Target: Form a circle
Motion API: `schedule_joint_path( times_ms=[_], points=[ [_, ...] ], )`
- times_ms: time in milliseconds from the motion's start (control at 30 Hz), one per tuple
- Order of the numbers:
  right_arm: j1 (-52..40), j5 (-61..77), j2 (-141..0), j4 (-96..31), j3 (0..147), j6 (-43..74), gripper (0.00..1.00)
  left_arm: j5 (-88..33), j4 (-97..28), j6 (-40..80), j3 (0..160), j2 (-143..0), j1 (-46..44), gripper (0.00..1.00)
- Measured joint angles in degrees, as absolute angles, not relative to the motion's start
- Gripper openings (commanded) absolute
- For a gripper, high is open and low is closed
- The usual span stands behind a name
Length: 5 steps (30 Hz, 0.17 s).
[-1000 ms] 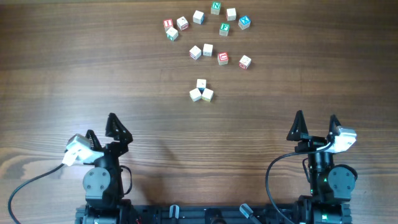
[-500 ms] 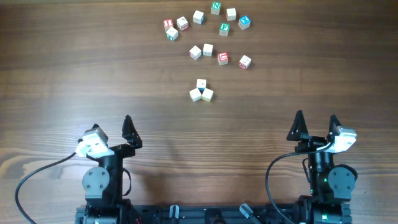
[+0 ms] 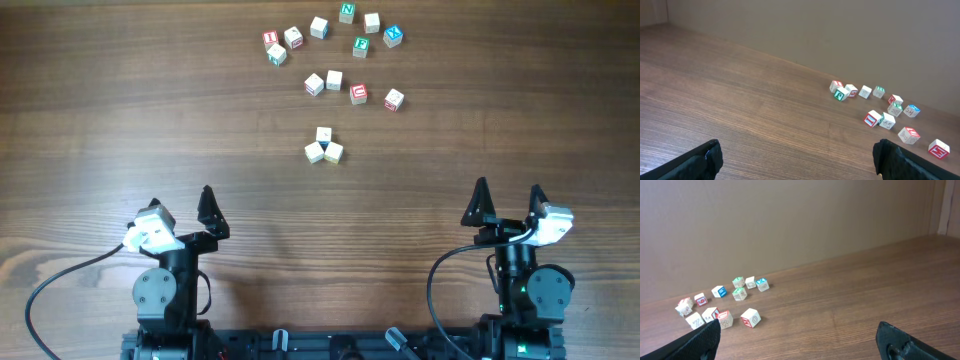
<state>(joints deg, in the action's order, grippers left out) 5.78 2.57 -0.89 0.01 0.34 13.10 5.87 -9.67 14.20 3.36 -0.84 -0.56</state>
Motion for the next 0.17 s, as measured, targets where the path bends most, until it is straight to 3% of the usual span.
schedule_joint_path(
  times_ms=[167],
  points=[
    [5.8,2.6,-0.9,0.0,0.3,13.1,1.0,5.9,-9.6,14.2,3.4,-0.8,-0.6,1.0]
  ],
)
